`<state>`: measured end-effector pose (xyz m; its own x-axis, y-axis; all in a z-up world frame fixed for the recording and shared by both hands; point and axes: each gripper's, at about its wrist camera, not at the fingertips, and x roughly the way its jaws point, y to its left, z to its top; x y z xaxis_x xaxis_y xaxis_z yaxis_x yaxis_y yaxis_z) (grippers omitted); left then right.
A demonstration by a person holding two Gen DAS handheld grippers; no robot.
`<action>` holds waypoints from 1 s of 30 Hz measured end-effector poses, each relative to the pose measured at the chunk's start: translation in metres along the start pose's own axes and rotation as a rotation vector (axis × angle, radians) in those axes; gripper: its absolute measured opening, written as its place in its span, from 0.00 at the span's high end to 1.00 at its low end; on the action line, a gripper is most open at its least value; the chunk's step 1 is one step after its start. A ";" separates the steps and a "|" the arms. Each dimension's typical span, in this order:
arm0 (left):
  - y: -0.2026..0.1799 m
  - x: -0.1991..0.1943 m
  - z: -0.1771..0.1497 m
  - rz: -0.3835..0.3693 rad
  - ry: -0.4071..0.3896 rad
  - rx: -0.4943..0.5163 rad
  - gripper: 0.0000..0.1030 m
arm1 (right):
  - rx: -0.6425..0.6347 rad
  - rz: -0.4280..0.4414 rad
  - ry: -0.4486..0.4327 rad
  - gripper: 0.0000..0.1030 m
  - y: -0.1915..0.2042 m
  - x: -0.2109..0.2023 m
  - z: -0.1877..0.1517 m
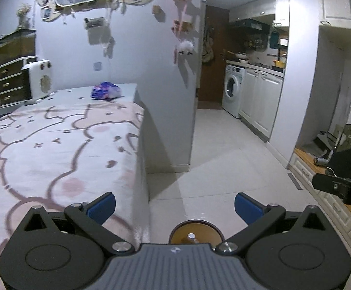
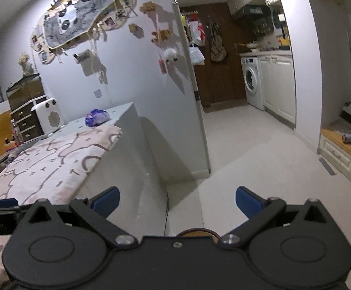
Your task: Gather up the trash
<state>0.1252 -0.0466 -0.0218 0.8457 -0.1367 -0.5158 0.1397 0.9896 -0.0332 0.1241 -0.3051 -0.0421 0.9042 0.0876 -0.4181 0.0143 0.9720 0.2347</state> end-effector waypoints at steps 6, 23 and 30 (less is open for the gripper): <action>0.017 -0.022 -0.010 0.026 0.012 -0.011 0.00 | -0.045 -0.024 -0.001 0.00 0.022 -0.023 -0.005; 0.035 -0.056 -0.046 0.080 0.105 -0.037 0.00 | -0.109 -0.057 0.121 0.00 0.047 -0.057 -0.035; 0.034 -0.056 -0.054 0.077 0.136 -0.042 0.00 | -0.126 -0.080 0.158 0.00 0.048 -0.060 -0.047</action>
<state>0.0544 -0.0032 -0.0403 0.7753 -0.0555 -0.6292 0.0529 0.9983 -0.0228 0.0503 -0.2532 -0.0468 0.8242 0.0328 -0.5653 0.0207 0.9959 0.0880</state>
